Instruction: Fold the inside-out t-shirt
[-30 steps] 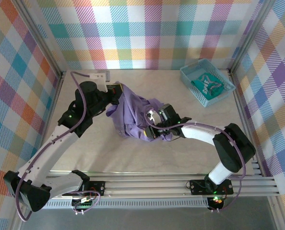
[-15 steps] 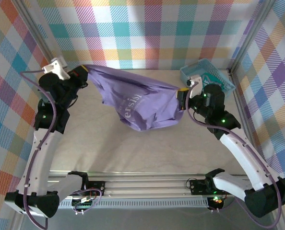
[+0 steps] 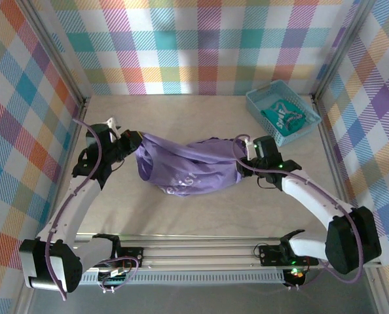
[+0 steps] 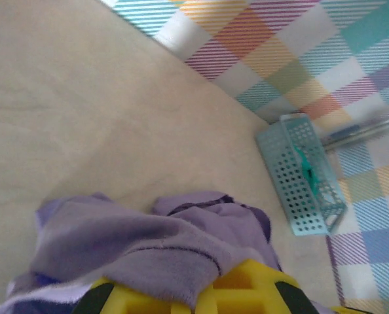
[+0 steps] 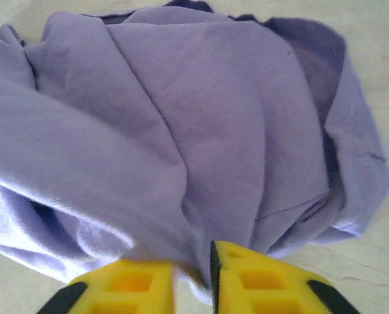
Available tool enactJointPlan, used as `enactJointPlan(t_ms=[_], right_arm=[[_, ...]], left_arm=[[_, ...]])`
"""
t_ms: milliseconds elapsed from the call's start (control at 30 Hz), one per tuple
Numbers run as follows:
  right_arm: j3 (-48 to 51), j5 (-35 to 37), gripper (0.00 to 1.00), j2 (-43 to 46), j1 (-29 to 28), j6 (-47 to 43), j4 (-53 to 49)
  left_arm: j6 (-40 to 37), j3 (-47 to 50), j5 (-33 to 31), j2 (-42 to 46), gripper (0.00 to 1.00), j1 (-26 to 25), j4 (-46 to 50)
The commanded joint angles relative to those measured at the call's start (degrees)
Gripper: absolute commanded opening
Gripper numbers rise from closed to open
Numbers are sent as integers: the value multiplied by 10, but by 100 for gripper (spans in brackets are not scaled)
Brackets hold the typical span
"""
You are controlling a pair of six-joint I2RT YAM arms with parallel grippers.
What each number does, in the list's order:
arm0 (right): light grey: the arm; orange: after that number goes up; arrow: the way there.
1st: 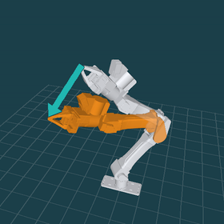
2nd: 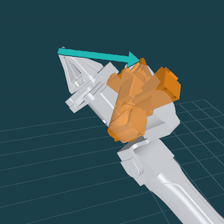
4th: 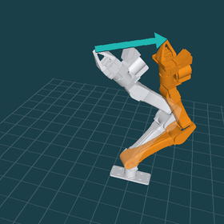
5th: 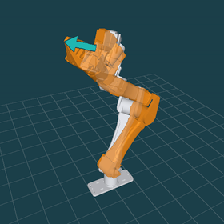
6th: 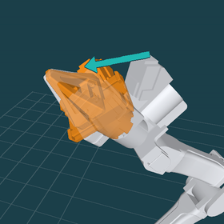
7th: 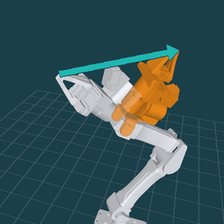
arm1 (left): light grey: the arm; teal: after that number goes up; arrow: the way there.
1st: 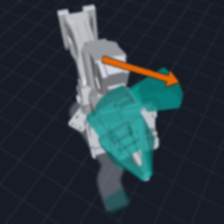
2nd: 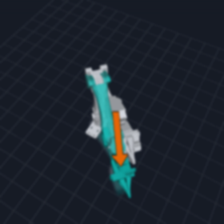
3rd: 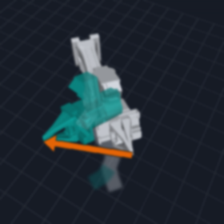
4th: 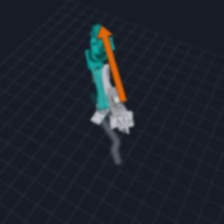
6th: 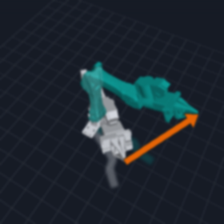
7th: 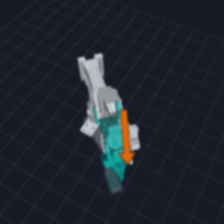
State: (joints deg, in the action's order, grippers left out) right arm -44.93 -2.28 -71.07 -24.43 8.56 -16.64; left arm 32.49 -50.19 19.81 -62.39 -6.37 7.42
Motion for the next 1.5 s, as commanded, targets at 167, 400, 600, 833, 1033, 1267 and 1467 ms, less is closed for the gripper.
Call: enactJointPlan(t_ms=[167, 400, 600, 833, 1033, 1267, 1467], right_arm=[[-33, -80, 50, -24, -90, -136, 122], [-85, -102, 75, -118, -167, -242, 162], [-135, -76, 68, -190, -171, -249, 165], [-168, -52, 38, -229, -168, -254, 155], [-184, -106, 3, -221, -142, -226, 127], [-184, -407, 0, -124, -65, -46, 142], [-177, -436, 0, -141, -58, 148, 221]], left_arm=[[-9, -40, 59, 28, 0, -38, -31], [-22, -58, 57, 31, 0, -46, -10], [-24, -59, 54, 33, 0, -48, -7], [-29, -58, 51, 30, 0, -49, -5], [-35, -52, -10, 31, 0, -49, 8], [-92, -94, -264, -97, 4, -47, 34], [-131, -124, -253, -158, 45, -75, 95]])
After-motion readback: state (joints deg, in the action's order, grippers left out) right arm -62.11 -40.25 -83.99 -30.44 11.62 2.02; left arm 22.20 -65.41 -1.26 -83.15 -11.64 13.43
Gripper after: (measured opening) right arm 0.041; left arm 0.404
